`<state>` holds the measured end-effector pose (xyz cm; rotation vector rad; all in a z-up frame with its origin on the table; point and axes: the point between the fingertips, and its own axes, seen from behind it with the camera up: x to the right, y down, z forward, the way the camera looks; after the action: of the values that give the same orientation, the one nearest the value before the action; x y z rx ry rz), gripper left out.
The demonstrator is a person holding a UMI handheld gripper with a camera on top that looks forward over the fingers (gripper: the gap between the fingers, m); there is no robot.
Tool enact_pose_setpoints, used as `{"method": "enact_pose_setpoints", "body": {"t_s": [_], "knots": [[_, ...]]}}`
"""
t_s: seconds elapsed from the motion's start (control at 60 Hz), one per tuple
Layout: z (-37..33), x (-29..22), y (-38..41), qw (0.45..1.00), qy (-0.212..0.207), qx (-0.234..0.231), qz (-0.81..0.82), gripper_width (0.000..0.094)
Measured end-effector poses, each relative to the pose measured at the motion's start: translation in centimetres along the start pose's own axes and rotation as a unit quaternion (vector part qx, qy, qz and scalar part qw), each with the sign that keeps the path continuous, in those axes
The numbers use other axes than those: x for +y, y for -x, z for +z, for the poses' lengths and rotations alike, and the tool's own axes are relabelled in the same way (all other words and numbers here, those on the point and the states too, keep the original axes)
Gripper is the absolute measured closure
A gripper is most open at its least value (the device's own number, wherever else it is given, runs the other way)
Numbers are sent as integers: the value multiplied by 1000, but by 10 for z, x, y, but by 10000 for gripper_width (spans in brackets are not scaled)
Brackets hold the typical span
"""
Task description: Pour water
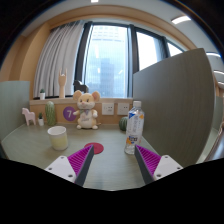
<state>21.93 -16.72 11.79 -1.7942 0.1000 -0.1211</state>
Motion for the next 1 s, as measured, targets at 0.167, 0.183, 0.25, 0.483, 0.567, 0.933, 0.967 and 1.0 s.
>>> {"method": "enact_pose_setpoints", "body": {"t_s": [0.167,0.183,0.25,0.483,0.567,0.933,0.967,1.0], "knots": [[39,-27,-12,999,-8,47,20,98],[49,-30,-14,999,-11,47,19,98],[68,-42,-5,998,-16,60,25,99],[144,-65,43,997,-25,64,28,139],[165,-72,69,997,-28,60,25,211],[211,-116,150,996,-43,74,35,593],[212,-120,155,996,-40,74,33,593],[214,-123,157,996,-38,76,36,593]]}}
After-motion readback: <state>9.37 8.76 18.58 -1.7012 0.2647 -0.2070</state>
